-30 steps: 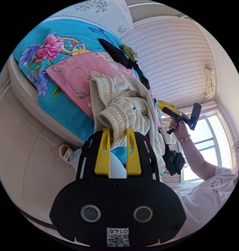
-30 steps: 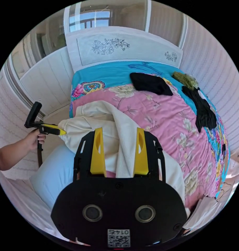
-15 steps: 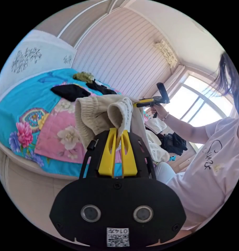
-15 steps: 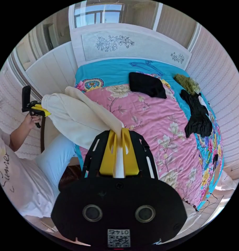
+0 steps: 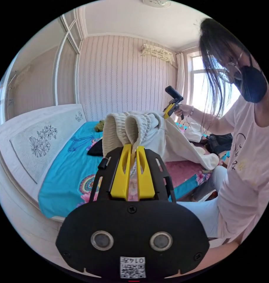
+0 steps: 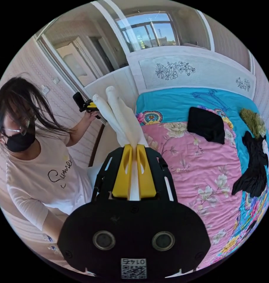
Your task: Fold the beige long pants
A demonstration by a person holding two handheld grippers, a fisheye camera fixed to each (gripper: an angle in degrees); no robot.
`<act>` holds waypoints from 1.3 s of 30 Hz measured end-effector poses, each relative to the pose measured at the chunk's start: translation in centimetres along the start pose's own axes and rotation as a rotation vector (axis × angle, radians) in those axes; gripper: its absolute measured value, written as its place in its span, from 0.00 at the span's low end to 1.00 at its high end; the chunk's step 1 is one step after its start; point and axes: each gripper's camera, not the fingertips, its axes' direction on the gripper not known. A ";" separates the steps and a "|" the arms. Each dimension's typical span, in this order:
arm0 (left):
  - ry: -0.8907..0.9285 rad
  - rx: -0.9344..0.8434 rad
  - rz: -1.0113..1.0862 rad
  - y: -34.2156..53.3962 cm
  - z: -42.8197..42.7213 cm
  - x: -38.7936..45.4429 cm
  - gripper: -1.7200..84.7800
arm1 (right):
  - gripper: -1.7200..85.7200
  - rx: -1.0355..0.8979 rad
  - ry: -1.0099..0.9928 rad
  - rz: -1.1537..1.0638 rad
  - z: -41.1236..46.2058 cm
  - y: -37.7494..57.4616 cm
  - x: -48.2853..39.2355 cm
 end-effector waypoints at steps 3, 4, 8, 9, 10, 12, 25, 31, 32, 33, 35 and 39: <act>-0.007 -0.155 -0.263 5.6 4.2 -4.5 0.06 | 0.02 0.014 0.075 0.148 2.2 -1.3 5.6; -0.007 -0.202 -0.332 7.2 5.4 -5.4 0.06 | 0.02 -0.017 0.093 0.266 4.3 -1.5 8.6; 0.018 -0.406 -0.685 16.5 10.4 -7.3 0.07 | 0.03 -0.106 0.051 0.458 12.8 -0.8 14.0; 0.017 -0.362 -0.720 17.4 10.0 -7.1 0.07 | 0.03 -0.123 0.057 0.478 13.6 -0.9 14.2; 0.014 -0.328 -0.730 17.6 9.6 -6.9 0.07 | 0.03 -0.140 0.121 0.489 14.5 -1.1 14.2; 0.000 -0.245 -0.798 18.0 7.7 -7.1 0.08 | 0.03 -0.127 0.177 0.472 14.6 -1.8 13.9; 0.015 -0.211 -0.848 12.7 10.9 -11.7 0.21 | 0.21 -0.196 0.292 0.245 17.1 -13.3 12.2; 0.105 -0.341 -0.929 15.9 15.3 -10.6 0.14 | 0.09 -0.392 0.272 0.306 22.5 -9.1 12.9; 0.131 -0.327 -0.942 16.3 15.3 -10.1 0.12 | 0.09 -0.343 0.279 0.283 21.4 -8.3 12.1; 0.161 -0.300 -0.934 16.3 15.2 -9.4 0.09 | 0.08 -0.324 0.274 0.274 20.8 -8.0 11.7; 0.160 -0.244 -0.908 15.5 14.5 -8.1 0.08 | 0.07 -0.202 0.248 0.247 17.0 -6.5 10.1; 0.149 -0.042 -0.709 8.7 10.9 -5.5 0.07 | 0.06 0.008 0.220 0.165 8.7 -5.6 7.5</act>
